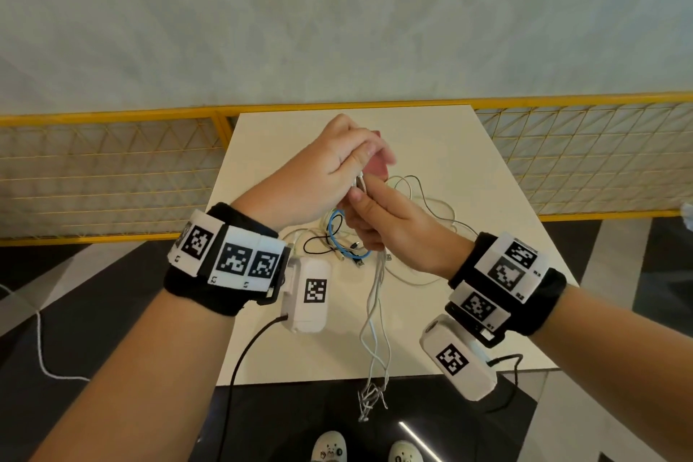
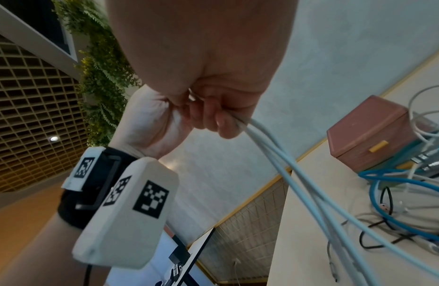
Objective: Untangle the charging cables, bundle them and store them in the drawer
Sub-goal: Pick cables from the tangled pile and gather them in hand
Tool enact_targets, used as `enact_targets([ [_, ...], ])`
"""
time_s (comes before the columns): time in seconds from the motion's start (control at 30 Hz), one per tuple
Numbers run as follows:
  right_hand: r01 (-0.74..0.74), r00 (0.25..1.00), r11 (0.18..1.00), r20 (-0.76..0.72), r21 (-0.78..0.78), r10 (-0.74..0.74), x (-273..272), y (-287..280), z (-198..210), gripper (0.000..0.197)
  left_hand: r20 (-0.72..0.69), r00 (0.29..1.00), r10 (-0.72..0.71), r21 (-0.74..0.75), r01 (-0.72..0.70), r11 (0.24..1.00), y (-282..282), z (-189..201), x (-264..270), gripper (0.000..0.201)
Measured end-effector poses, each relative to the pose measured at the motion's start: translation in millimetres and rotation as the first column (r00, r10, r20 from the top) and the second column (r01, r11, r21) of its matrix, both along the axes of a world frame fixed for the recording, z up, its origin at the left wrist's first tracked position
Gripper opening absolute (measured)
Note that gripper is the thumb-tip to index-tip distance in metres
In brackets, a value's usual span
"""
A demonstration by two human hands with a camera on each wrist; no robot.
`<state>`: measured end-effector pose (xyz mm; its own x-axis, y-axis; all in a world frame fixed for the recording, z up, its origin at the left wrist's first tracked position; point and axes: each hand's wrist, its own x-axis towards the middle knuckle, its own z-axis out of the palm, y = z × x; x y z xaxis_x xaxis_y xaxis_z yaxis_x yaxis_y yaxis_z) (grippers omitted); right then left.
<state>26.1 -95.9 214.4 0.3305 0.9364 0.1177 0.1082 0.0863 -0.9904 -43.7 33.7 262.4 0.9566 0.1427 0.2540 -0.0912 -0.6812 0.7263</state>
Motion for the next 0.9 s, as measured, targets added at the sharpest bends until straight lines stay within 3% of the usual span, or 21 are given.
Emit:
enact_targets([
  [0.1,0.01,1.0,0.998,0.001,0.054,-0.011,3,0,0,0.025,0.077,0.997,-0.004,-0.202,0.02,0.979,-2,-1,0,0.033],
  [0.2,0.013,1.0,0.993,0.001,0.118,-0.013,6,3,1,0.024,0.119,0.991,0.069,-0.509,0.002,0.861,-7,-8,1,0.038],
  [0.3,0.022,1.0,0.994,-0.012,0.11,-0.021,8,8,3,0.025,0.025,0.999,0.045,-0.422,-0.03,0.906,-14,-12,1,0.035],
  [0.37,-0.018,1.0,0.994,0.023,0.111,0.016,11,8,4,0.025,0.041,0.998,0.046,-0.381,-0.027,0.924,-16,-12,2,0.047],
  [0.47,-0.1,0.968,0.994,0.235,0.051,0.086,16,4,-2,0.019,0.185,0.967,0.174,-0.444,-0.075,0.893,-10,-7,4,0.052],
  [0.6,-0.07,0.831,0.975,0.528,-0.209,0.173,25,-1,-38,0.023,0.276,0.885,0.375,-0.699,-0.083,0.711,12,4,3,0.048],
  [0.7,-0.124,0.727,0.823,0.514,-0.554,0.456,36,-5,-75,0.013,0.266,0.88,0.393,-0.766,-0.054,0.641,25,12,-3,0.047],
  [0.8,-0.105,0.599,0.557,0.394,-0.824,0.697,51,-10,-96,0.055,0.203,0.904,0.376,-0.744,-0.107,0.66,34,7,-7,0.048],
  [0.83,-0.063,0.602,0.511,0.376,-0.857,0.705,57,-10,-100,0.059,0.165,0.912,0.376,-0.726,-0.146,0.672,36,2,-6,0.049],
  [0.9,0.073,0.639,0.54,0.455,-0.838,0.621,71,-7,-109,0.048,0.082,0.924,0.373,-0.688,-0.218,0.692,38,-11,-4,0.053],
])
